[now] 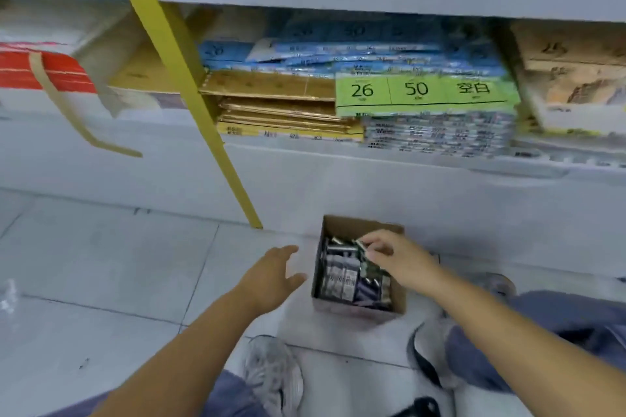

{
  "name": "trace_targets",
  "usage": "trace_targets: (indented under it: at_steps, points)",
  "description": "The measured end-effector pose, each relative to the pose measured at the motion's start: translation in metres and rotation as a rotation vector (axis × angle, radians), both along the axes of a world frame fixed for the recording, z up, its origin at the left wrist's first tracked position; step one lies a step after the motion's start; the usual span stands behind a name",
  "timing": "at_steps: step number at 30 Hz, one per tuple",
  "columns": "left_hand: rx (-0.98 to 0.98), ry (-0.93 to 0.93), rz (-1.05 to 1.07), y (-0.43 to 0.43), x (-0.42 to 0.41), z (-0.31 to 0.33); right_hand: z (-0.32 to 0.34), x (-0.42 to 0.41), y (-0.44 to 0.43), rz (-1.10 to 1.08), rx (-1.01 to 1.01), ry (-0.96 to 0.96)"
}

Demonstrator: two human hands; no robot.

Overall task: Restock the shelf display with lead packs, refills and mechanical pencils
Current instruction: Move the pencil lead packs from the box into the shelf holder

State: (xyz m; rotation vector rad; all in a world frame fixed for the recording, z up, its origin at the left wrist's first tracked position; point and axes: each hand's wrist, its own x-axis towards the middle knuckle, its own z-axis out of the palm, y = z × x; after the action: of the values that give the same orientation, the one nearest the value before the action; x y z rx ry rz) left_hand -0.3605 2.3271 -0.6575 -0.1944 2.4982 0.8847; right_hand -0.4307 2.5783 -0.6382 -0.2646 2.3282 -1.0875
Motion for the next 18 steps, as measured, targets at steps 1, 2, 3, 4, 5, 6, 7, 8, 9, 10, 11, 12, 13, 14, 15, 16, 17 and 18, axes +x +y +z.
trace_targets:
  at_steps: [1, 2, 3, 4, 5, 6, 7, 8, 9, 10, 11, 12, 13, 14, 15, 16, 17, 18]
  points:
    - [0.015, -0.071, 0.017, 0.003, 0.004, -0.014, -0.020, 0.001, 0.002, 0.002, 0.028, -0.084]
    - [0.036, -0.121, 0.034, 0.006, 0.007, -0.026, -0.038, 0.001, 0.004, 0.005, 0.053, -0.149]
    - [0.067, -0.156, 0.062, 0.009, 0.010, -0.035, -0.054, 0.000, 0.004, 0.000, 0.078, -0.194]
    - [0.108, -0.182, 0.097, 0.012, 0.011, -0.044, -0.068, -0.001, 0.003, -0.008, 0.101, -0.225]
    - [0.149, -0.197, 0.131, 0.015, 0.012, -0.051, -0.081, -0.002, 0.001, -0.025, 0.109, -0.251]
    - [0.188, -0.206, 0.160, 0.018, 0.012, -0.058, -0.093, -0.003, -0.003, -0.046, 0.104, -0.280]
    - [0.226, -0.211, 0.188, 0.021, 0.011, -0.064, -0.103, -0.003, -0.007, -0.065, 0.093, -0.303]
    - [0.265, -0.216, 0.216, 0.025, 0.010, -0.069, -0.111, -0.004, -0.012, -0.079, 0.091, -0.309]
    - [0.303, -0.217, 0.244, 0.027, 0.009, -0.073, -0.119, -0.005, -0.017, -0.089, 0.100, -0.295]
    - [0.333, -0.215, 0.270, 0.029, 0.008, -0.076, -0.126, -0.006, -0.022, -0.097, 0.113, -0.270]
    - [0.354, -0.206, 0.290, 0.030, 0.007, -0.079, -0.131, -0.007, -0.026, -0.100, 0.129, -0.240]
    - [0.371, -0.194, 0.302, 0.030, 0.007, -0.081, -0.137, -0.008, -0.030, -0.094, 0.152, -0.208]
    - [0.390, -0.181, 0.309, 0.030, 0.007, -0.082, -0.142, -0.009, -0.033, -0.081, 0.177, -0.175]
    - [0.408, -0.172, 0.313, 0.029, 0.007, -0.082, -0.147, -0.011, -0.035, -0.070, 0.198, -0.146]
    - [0.421, -0.171, 0.313, 0.028, 0.007, -0.081, -0.151, -0.013, -0.037, -0.064, 0.208, -0.123]
    - [0.428, -0.171, 0.312, 0.027, 0.007, -0.081, -0.155, -0.014, -0.038, -0.063, 0.211, -0.105]
    - [0.430, -0.170, 0.310, 0.026, 0.008, -0.080, -0.158, -0.015, -0.038, -0.062, 0.217, -0.085]
    - [0.428, -0.170, 0.308, 0.025, 0.008, -0.081, -0.161, -0.015, -0.039, -0.057, 0.228, -0.066]
